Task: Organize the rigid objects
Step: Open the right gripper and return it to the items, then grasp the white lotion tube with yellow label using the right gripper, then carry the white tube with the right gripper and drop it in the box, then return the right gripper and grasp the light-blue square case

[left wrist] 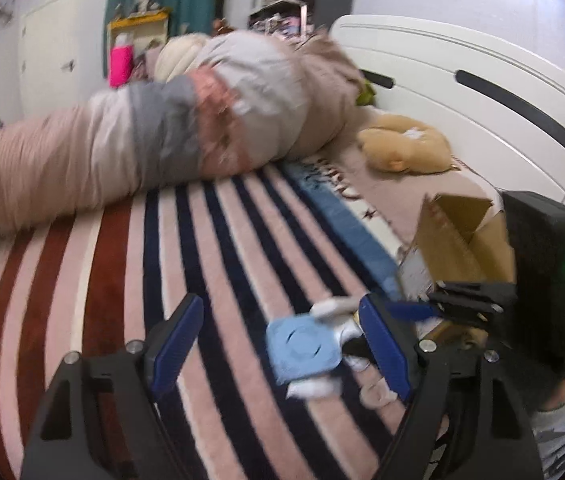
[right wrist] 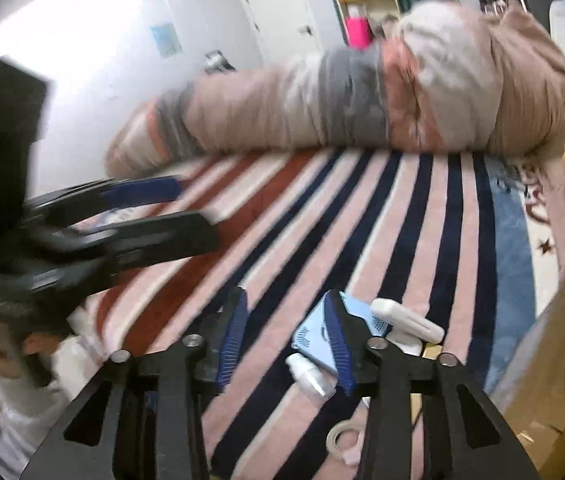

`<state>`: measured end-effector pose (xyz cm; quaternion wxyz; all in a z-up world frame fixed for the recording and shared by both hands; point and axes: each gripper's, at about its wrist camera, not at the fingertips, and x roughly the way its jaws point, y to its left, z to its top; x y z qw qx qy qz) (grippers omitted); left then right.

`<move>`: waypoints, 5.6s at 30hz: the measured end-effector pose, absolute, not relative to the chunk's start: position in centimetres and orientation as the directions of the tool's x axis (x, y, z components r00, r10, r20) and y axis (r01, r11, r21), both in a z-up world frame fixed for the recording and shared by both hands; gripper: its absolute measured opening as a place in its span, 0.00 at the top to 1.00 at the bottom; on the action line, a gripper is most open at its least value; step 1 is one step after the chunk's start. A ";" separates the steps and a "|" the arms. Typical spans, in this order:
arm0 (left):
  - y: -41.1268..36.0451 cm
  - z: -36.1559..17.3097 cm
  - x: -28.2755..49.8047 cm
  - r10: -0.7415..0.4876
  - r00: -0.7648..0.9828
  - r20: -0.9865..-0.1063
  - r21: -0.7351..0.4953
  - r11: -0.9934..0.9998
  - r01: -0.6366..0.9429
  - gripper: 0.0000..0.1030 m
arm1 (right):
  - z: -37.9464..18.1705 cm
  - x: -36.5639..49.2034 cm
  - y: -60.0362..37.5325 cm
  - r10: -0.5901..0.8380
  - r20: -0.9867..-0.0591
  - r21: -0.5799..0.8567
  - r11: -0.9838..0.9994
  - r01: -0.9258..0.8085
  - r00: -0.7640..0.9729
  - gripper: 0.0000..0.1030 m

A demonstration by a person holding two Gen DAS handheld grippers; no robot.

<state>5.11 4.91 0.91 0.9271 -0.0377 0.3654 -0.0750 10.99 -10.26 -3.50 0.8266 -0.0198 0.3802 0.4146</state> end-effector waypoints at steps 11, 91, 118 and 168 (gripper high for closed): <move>7.3 -4.4 4.4 -0.200 0.676 -0.709 -0.207 0.976 0.072 0.25 | -12.9 18.7 -12.1 0.462 -0.760 0.282 0.868 -0.408 0.458 0.36; 6.2 -5.9 3.8 -0.215 0.638 -0.739 -0.193 0.976 0.104 0.24 | -15.3 9.8 -13.0 0.492 -0.803 0.325 0.835 -0.444 0.337 0.44; 1.3 -1.7 4.5 -0.523 0.578 -0.627 -0.393 0.852 0.345 0.44 | -3.7 4.5 -12.6 0.722 -0.560 0.237 0.609 -0.757 0.406 0.69; -13.6 5.8 8.8 -0.414 0.681 -0.604 -0.119 0.892 0.436 0.28 | 1.2 8.3 -28.9 0.637 -0.526 0.200 0.737 -0.645 0.564 0.44</move>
